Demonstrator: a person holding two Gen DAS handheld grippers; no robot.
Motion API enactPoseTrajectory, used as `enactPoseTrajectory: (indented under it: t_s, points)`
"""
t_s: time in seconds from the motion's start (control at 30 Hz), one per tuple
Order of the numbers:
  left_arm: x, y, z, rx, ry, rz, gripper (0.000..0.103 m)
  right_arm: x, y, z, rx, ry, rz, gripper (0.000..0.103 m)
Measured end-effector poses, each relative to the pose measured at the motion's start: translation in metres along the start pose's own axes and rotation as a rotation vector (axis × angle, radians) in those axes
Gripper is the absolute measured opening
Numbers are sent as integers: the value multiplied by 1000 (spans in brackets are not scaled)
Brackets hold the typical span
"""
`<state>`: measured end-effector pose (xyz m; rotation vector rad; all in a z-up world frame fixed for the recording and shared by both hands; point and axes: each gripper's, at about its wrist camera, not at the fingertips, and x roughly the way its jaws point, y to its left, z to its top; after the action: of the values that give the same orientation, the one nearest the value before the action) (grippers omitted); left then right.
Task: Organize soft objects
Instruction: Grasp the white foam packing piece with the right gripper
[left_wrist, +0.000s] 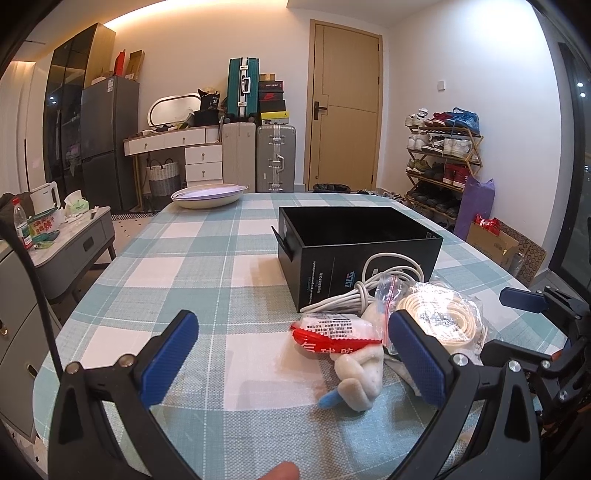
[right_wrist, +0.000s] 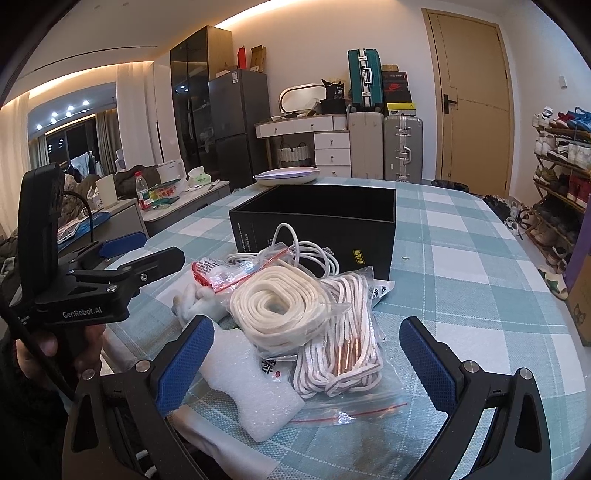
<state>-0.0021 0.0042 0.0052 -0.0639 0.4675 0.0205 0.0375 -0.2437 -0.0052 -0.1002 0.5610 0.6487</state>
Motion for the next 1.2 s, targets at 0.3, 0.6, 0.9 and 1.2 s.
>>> enactPoseTrajectory:
  t_s: [0.3, 0.6, 0.9, 1.2]
  points:
    - [-4, -7, 2, 48, -28, 24, 103, 1, 12, -6, -55, 41, 60, 92]
    - [-2, -6, 0, 44, -22, 3, 103, 2, 21, -15, -86, 86, 104, 80]
    - [-1, -9, -2, 60, -3, -47, 103, 10, 27, -22, -124, 131, 121, 66]
    - [0, -11, -4, 62, 1, -47, 103, 11, 34, -24, -158, 145, 140, 53]
